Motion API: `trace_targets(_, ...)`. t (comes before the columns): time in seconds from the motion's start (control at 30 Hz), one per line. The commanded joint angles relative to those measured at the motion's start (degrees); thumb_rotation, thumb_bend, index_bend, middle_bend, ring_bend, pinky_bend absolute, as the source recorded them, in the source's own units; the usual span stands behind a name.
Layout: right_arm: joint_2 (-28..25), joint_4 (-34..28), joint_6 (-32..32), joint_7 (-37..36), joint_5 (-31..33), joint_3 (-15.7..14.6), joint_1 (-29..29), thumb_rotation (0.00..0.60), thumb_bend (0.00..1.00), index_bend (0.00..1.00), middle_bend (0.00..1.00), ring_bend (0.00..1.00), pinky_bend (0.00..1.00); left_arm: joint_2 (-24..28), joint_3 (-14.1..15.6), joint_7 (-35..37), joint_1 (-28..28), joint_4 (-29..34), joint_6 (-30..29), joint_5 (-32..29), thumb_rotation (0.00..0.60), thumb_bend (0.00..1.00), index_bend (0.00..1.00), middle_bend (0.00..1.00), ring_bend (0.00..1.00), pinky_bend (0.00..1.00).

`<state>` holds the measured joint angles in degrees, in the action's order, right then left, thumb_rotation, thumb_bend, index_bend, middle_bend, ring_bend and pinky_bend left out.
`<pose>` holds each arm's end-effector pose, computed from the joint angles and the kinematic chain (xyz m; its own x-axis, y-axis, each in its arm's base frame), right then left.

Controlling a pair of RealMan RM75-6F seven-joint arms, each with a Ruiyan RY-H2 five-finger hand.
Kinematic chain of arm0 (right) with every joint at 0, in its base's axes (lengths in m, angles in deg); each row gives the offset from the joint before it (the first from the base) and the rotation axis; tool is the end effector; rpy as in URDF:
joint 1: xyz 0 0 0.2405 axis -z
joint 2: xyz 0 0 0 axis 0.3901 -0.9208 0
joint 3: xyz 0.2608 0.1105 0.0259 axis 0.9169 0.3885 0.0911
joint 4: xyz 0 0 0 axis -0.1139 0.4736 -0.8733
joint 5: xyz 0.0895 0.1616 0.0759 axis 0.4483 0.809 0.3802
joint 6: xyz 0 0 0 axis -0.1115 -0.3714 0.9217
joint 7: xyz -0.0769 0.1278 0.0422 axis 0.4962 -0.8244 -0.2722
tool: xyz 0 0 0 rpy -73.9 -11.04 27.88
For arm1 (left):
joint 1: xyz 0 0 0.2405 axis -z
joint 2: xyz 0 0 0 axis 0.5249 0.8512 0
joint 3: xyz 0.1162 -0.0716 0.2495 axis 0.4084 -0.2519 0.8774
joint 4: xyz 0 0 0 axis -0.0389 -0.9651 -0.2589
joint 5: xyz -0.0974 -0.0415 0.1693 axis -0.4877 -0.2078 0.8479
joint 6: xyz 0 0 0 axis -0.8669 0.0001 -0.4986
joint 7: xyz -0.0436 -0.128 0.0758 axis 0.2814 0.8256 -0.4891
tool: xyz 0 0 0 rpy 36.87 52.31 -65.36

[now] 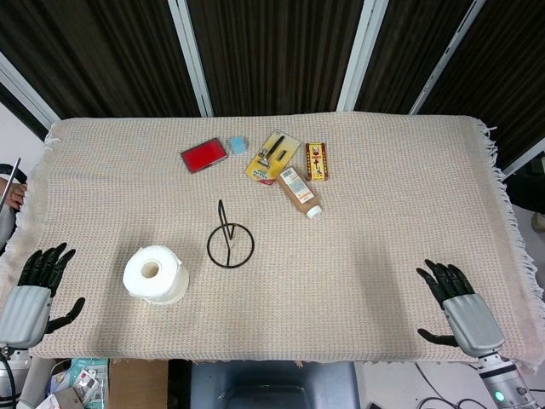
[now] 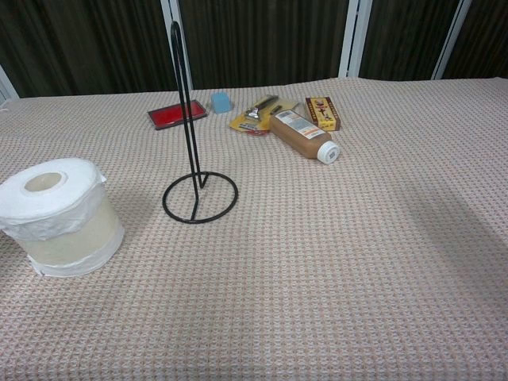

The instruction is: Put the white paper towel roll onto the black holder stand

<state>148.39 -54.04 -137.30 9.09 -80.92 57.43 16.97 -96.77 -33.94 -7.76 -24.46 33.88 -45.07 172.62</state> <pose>-0.3133 -0.1704 0.1437 0.4578 -0.1762 0.8714 -0.8837 -0.1973 0.4243 -0.3198 0.2011 0.1631 0.3798 -0.0467 0.9239 0.9119 -0.1490 -0.3824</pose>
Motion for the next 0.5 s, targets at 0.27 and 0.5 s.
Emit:
trace_targets(0.27, -0.2, 0.0, 0.3, -0.5, -0.3, -0.2, -0.2, 0.6, 0.09, 0.0, 0.0, 0.0, 0.0, 0.3, 4.6, 18.1, 3.8, -1.8, 6.8, 5.5, 0.6, 0.35, 0.0, 0.0, 0.0, 0.0)
trace_targets(0.5, -0.7, -0.2, -0.8, -1.8, -0.3, 0.1, 0.1, 0.6, 0.09, 0.0, 0.0, 0.0, 0.0, -8.2, 6.4, 39.3, 7.7, -10.5, 9.7, 8.5, 0.6, 0.33, 0.0, 0.0, 0.0, 0.0)
